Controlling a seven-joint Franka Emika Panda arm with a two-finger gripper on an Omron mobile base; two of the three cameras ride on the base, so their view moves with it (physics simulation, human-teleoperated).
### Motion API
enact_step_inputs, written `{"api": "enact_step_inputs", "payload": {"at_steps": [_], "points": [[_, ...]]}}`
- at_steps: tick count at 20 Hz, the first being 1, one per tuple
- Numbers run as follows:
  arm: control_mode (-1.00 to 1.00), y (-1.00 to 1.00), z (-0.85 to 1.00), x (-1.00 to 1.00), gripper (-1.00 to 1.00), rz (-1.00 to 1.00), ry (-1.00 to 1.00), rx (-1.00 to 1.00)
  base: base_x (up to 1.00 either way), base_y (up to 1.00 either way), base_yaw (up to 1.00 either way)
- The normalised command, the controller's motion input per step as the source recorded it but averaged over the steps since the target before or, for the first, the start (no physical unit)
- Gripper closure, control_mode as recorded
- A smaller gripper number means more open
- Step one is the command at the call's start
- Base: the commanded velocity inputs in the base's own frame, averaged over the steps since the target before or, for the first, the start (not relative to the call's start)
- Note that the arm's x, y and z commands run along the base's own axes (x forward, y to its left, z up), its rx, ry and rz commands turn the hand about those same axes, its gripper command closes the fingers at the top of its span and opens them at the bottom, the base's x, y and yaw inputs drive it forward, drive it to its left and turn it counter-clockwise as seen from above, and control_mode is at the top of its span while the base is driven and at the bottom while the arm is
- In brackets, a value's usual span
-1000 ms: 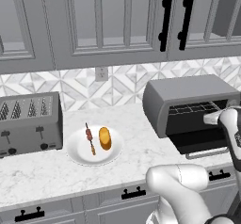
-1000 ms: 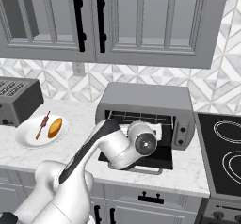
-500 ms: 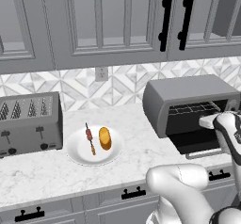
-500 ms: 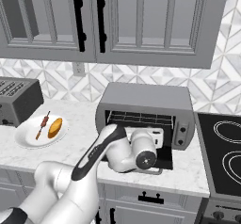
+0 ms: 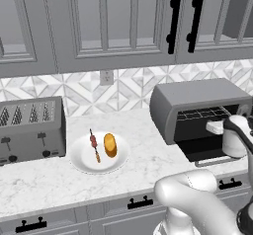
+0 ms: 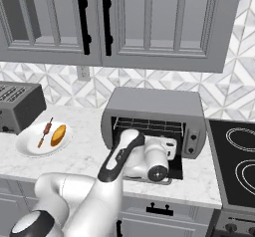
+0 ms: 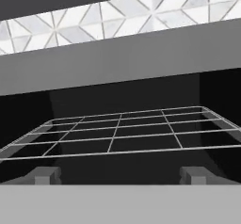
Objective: Pick up the kebab skewer and baguette bread, and place them inside the toaster oven. Close the toaster oven door and start by setting the timer.
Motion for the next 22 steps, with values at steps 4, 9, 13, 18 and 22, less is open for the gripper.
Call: {"api": "enact_step_inputs", "payload": {"at_steps": [4,9,13,18,22], "points": [[-1.00,-0.02,-0.01,0.17,-1.00,0.00,-0.07,0.00,0.00,0.00,0.00],[-1.00,0.04,0.07,0.11,-1.00,-0.04,0.04,-0.02,0.00,0.00,0.00],[-1.00,0.02,0.12,0.21,-1.00,-0.07,0.06,-0.02,0.00,0.00,0.00],[-1.00,0.01,0.08,0.17,-1.00,-0.03,0.03,-0.01,0.00,0.00,0.00],[-1.00,0.00,-0.07,0.19,-1.00,0.00,0.00,0.00,0.00,0.00,0.00]]}}
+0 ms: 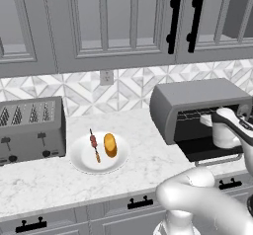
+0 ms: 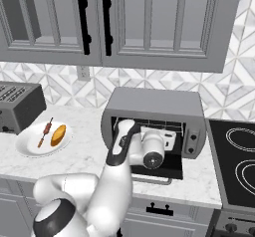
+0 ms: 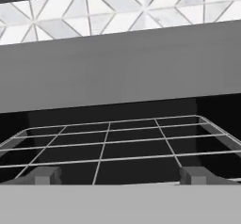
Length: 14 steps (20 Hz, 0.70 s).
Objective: Pick up the kebab skewer and baguette bread, and place them inside the toaster oven. Close the toaster oven door and start by setting the timer.
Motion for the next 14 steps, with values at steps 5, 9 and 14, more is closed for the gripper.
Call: {"api": "enact_step_inputs", "payload": {"at_steps": [5,9,14], "points": [[-1.00,0.00,-0.08,0.30,-1.00,0.00,0.00,0.00,0.00,0.00,0.00],[-1.00,0.00,-0.01,0.29,-1.00,0.00,0.00,0.00,0.00,0.00,0.00],[-1.00,0.00,-0.02,0.26,-1.00,0.00,0.00,0.00,0.00,0.00,0.00]]}}
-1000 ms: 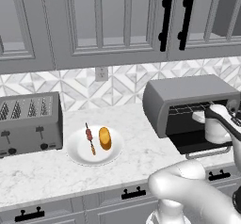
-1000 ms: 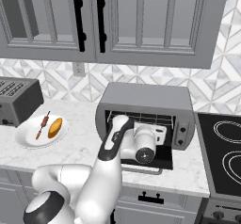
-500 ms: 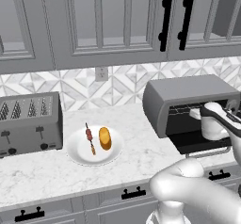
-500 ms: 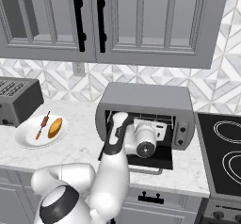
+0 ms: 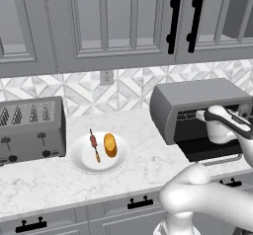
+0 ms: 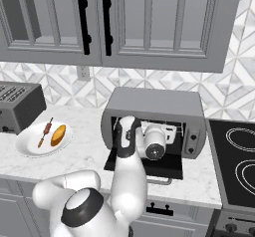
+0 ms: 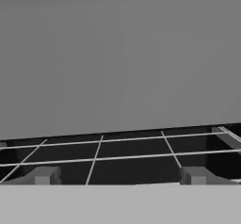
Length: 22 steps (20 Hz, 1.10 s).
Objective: Pick up the kebab skewer and baguette bread, and place them inside the toaster oven. Close the toaster oven door and start by setting the timer.
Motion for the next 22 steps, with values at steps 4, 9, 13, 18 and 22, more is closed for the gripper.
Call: {"api": "enact_step_inputs", "payload": {"at_steps": [4,9,13,18,22], "points": [[-1.00,0.00,-0.01,0.19,-1.00,0.00,0.01,0.00,0.00,0.00,0.00],[-1.00,0.00,0.00,0.11,-1.00,0.00,0.03,0.00,0.00,0.00,0.00],[-1.00,0.00,-0.08,0.02,-1.00,0.00,0.05,0.00,0.00,0.00,0.00],[-1.00,0.00,-0.13,0.00,-1.00,0.00,0.10,0.00,0.00,0.00,0.00],[-1.00,0.00,-0.22,0.00,-1.00,0.00,0.11,0.00,0.00,0.00,0.00]]}}
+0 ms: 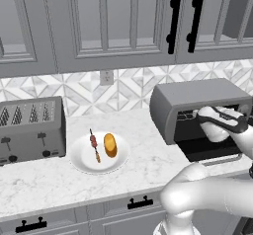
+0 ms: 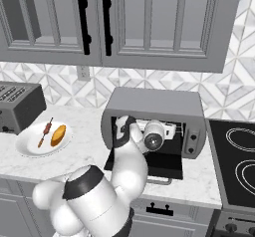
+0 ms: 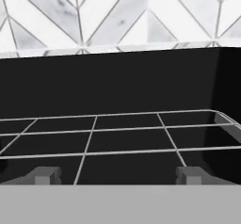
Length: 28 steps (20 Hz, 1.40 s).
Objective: Pick up the kebab skewer and baguette bread, and place them inside the toaster oven. Close the toaster oven door and start by setting the timer.
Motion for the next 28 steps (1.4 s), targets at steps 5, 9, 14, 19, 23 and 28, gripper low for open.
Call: {"api": "enact_step_inputs", "payload": {"at_steps": [5,9,14,19,23,28], "points": [[-1.00,0.00,-0.57,-0.25,-1.00,0.00,0.13,0.00,0.00,0.00,0.00],[-1.00,0.00,-0.75,-0.58,-1.00,0.00,0.17,0.00,0.00,0.00,0.00],[-1.00,0.00,-0.81,-0.66,-1.00,0.00,0.19,0.00,0.00,0.00,0.00],[-1.00,0.00,-0.85,-0.71,-1.00,0.00,0.19,0.00,0.00,0.00,0.00],[-1.00,0.00,-0.85,-0.73,-1.00,0.00,0.18,0.00,0.00,0.00,0.00],[-1.00,0.00,-0.77,-0.65,-1.00,0.00,0.18,0.00,0.00,0.00,0.00]]}}
